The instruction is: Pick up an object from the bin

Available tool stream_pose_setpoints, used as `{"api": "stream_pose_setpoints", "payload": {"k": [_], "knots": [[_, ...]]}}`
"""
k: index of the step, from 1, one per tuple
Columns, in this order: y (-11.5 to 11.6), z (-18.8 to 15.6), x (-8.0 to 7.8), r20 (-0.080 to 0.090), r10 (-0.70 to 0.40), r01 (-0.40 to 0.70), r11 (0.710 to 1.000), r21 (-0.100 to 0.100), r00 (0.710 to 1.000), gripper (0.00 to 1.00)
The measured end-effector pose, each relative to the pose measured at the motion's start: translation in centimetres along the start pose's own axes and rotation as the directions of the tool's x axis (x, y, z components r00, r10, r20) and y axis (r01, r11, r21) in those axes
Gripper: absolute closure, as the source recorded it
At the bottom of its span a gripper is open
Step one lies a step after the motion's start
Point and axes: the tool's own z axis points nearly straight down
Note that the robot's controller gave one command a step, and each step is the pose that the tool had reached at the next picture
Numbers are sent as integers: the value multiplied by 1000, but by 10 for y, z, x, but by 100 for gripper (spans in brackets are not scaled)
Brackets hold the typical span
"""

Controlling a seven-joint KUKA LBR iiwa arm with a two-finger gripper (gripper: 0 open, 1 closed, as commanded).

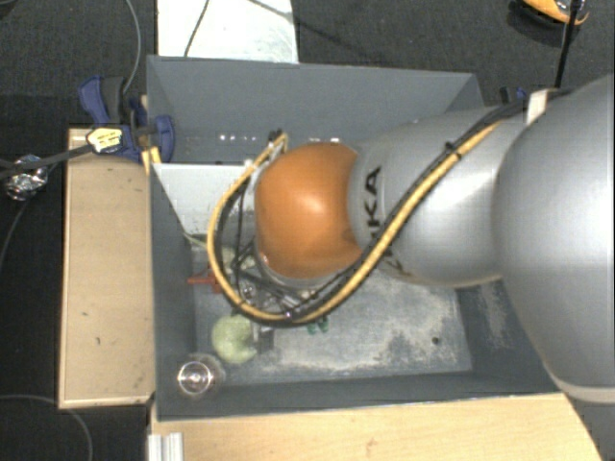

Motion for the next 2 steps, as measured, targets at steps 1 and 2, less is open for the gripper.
{"api": "stream_pose_setpoints", "payload": {"k": [1, 2], "knots": [[0, -73, -9, 23, -74, 74, 997, 1, 997, 100], [-11, -63, -20, 38, -69, 69, 998, 1, 997, 100]]}}
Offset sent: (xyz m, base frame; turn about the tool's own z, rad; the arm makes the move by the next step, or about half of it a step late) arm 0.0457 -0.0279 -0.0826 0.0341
